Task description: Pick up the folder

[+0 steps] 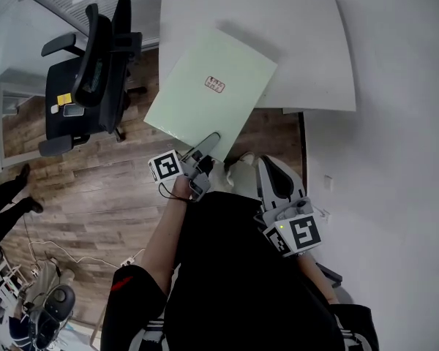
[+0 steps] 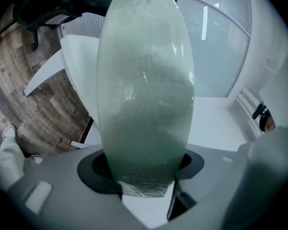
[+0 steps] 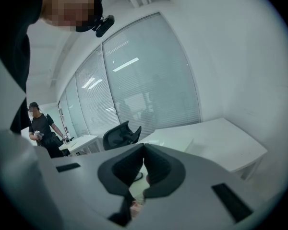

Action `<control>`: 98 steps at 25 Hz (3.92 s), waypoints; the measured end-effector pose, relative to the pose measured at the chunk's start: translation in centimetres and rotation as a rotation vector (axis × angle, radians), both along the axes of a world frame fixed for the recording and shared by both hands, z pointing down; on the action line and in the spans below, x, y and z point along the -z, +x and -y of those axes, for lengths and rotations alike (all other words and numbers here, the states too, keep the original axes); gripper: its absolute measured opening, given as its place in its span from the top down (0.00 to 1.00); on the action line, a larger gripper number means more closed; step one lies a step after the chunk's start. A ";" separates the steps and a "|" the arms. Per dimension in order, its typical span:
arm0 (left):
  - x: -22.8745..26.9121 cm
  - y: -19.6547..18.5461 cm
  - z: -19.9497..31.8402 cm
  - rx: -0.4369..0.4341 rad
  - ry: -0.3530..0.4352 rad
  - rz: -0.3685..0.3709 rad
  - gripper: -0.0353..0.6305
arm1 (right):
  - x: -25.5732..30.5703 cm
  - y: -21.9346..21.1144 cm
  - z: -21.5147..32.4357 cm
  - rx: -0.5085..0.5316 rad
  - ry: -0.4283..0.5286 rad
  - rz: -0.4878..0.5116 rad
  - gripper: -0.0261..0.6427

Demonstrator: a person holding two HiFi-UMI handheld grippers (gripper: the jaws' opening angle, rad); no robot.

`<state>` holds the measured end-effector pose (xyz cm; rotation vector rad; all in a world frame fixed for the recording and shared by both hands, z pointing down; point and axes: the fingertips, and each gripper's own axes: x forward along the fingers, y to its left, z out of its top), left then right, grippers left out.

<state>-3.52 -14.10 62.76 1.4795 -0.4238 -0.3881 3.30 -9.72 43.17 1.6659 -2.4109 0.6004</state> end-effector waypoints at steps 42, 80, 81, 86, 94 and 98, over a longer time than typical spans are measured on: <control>19.2 -2.2 -1.7 0.102 0.199 -0.018 0.53 | 5.0 -0.3 0.5 -0.035 0.205 0.058 0.96; 20.4 0.9 -2.3 0.086 0.239 -0.009 0.53 | 7.2 1.8 0.5 0.034 0.277 0.047 0.96; 20.3 0.9 -2.3 0.080 0.238 -0.009 0.53 | 7.2 1.7 0.5 0.038 0.275 0.046 0.96; 20.3 1.1 -2.4 0.062 0.228 -0.010 0.53 | 7.3 1.3 0.4 0.044 0.283 0.035 0.96; 20.0 1.0 -2.5 0.051 0.226 -0.001 0.53 | 7.1 1.4 0.3 0.028 0.280 0.040 0.96; 19.9 1.1 -2.7 0.039 0.232 0.005 0.53 | 7.1 1.3 0.3 0.029 0.285 0.043 0.96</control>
